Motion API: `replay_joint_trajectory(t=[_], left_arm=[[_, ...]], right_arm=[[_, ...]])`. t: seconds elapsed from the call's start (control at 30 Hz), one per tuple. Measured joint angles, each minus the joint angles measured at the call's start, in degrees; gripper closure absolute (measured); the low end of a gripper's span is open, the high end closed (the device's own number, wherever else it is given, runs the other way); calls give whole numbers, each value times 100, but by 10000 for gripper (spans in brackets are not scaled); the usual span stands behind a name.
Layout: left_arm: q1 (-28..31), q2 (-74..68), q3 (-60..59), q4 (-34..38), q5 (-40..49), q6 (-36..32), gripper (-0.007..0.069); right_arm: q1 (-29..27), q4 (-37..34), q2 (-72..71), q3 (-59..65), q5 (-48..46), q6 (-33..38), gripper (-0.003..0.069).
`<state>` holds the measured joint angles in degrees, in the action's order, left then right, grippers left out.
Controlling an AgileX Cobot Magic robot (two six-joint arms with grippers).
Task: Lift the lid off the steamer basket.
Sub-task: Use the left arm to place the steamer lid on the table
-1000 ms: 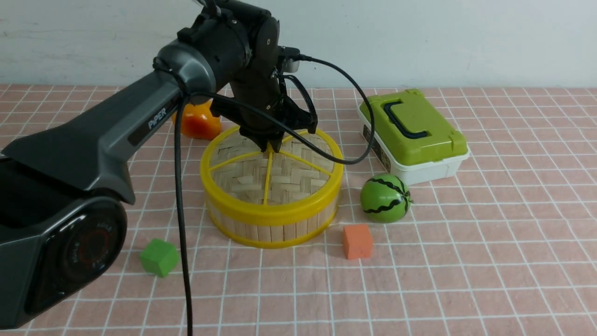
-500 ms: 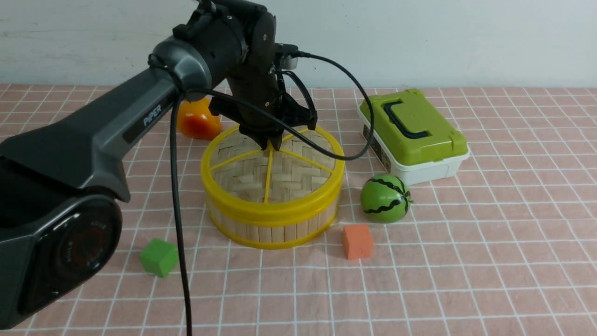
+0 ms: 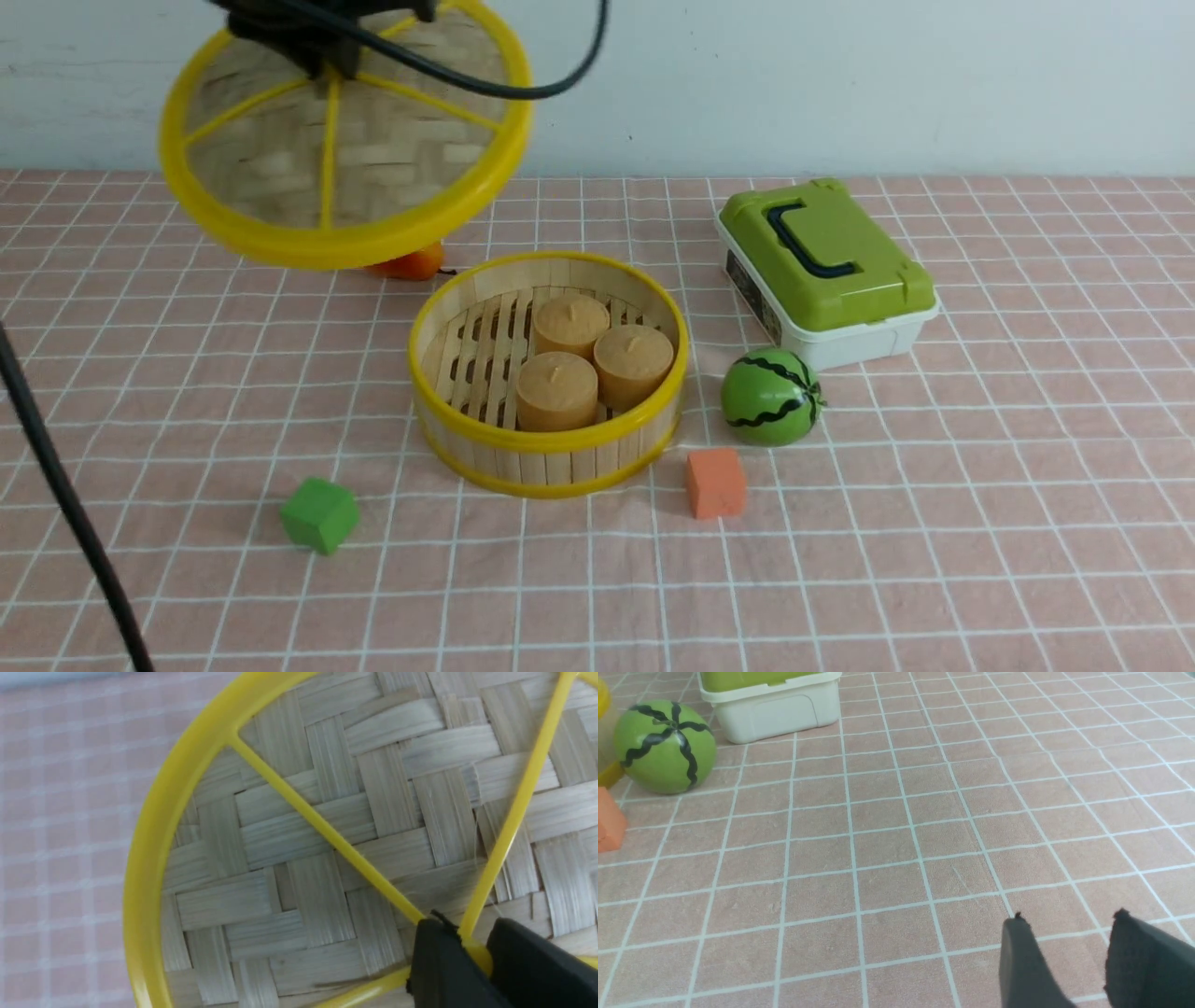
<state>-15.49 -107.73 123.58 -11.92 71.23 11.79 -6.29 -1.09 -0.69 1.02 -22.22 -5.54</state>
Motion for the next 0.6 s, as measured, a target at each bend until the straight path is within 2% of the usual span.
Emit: replay_joint_trajectory(t=[0.1, 0.2, 0.33, 0.47, 0.6], left_arm=[[611, 33, -915, 63, -112, 71, 516], [974, -100, -1731, 66, -741, 211, 516], [1089, -447, -2295, -165, -1593, 578, 516], [1089, -901, -2374, -370, -2318, 944, 516], [1083, -1122, -2374, -277, -2699, 988, 512]], right_arm=[[0, 0, 0, 0, 0, 0, 418], [0, 0, 0, 0, 0, 0, 418], [0, 0, 0, 0, 0, 0, 418], [0, 0, 0, 0, 0, 0, 418], [0, 0, 0, 0, 0, 0, 418]])
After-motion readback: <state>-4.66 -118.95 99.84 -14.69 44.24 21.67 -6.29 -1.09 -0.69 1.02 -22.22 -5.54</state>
